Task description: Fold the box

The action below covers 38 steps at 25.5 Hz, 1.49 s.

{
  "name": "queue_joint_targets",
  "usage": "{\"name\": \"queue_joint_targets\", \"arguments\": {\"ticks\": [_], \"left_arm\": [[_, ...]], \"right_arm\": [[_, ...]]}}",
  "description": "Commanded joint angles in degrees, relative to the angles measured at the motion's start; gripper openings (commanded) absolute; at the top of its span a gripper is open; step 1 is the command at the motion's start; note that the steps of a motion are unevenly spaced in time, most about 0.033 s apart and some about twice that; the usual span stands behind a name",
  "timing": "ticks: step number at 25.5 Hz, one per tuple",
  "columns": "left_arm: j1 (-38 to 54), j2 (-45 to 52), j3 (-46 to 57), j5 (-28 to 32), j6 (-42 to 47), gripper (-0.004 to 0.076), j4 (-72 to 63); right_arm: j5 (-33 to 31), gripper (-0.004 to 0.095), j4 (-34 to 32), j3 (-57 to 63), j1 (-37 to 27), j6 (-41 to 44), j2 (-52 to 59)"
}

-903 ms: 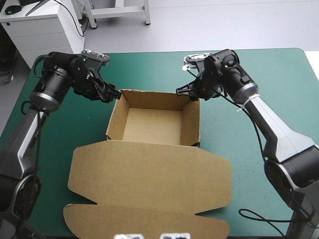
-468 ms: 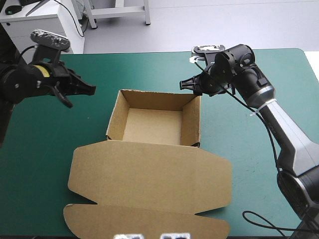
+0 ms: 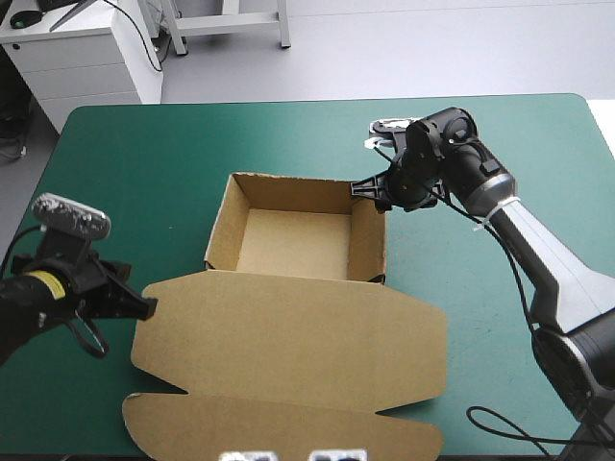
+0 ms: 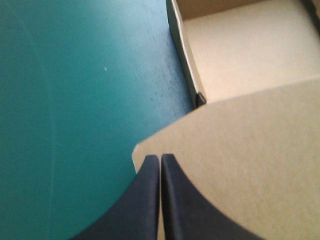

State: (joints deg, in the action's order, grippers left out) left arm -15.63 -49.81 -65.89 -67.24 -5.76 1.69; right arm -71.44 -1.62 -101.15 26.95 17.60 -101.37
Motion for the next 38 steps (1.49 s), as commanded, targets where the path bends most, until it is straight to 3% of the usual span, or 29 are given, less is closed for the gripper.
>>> {"name": "queue_joint_targets", "arguments": {"ticks": [1,5,9,10,13,18,21,30,38], "left_arm": [[0.0,5.7,8.3,5.7,0.1,-0.0008,-0.2],[0.0,13.1,19.7,8.3,0.1,-0.0008,-0.2],[0.0,18.1,25.0,8.5,0.1,-0.0008,-0.2],[0.0,18.9,25.9,8.5,0.1,-0.0008,-0.2],[0.0,20.5,29.2,9.0,0.1,-0.0008,-0.2],[0.0,21.4,32.7,11.3,0.1,-0.0008,-0.2],[0.0,21.7,35.9,12.3,0.1,-0.0008,-0.2],[0.0,22.2,35.8,12.8,0.1,-0.0008,-0.3],[0.0,22.2,36.1,14.5,0.1,-0.0008,-0.3]], "right_arm": [[0.6,0.0458,0.8,-0.8,-0.2,-0.1,0.7],[1.3,0.0456,5.0,-0.8,-0.2,-1.6,-3.6],[0.5,0.0363,4.1,-0.8,-0.2,-2.2,-7.0],[0.5,0.0317,4.1,-0.8,-0.2,-2.5,-7.6],[0.5,0.0006,4.6,-0.8,-0.2,-4.5,-8.6],[0.9,-0.0014,3.7,-0.8,-0.2,-4.7,-8.5],[1.2,-0.0014,-1.7,-1.4,-0.5,-3.4,-7.5],[0.0,-0.0019,-4.1,-2.8,-18.2,-3.3,-4.0],[0.0,-0.0019,-3.2,-2.8,-38.8,-3.4,-2.8]]}}
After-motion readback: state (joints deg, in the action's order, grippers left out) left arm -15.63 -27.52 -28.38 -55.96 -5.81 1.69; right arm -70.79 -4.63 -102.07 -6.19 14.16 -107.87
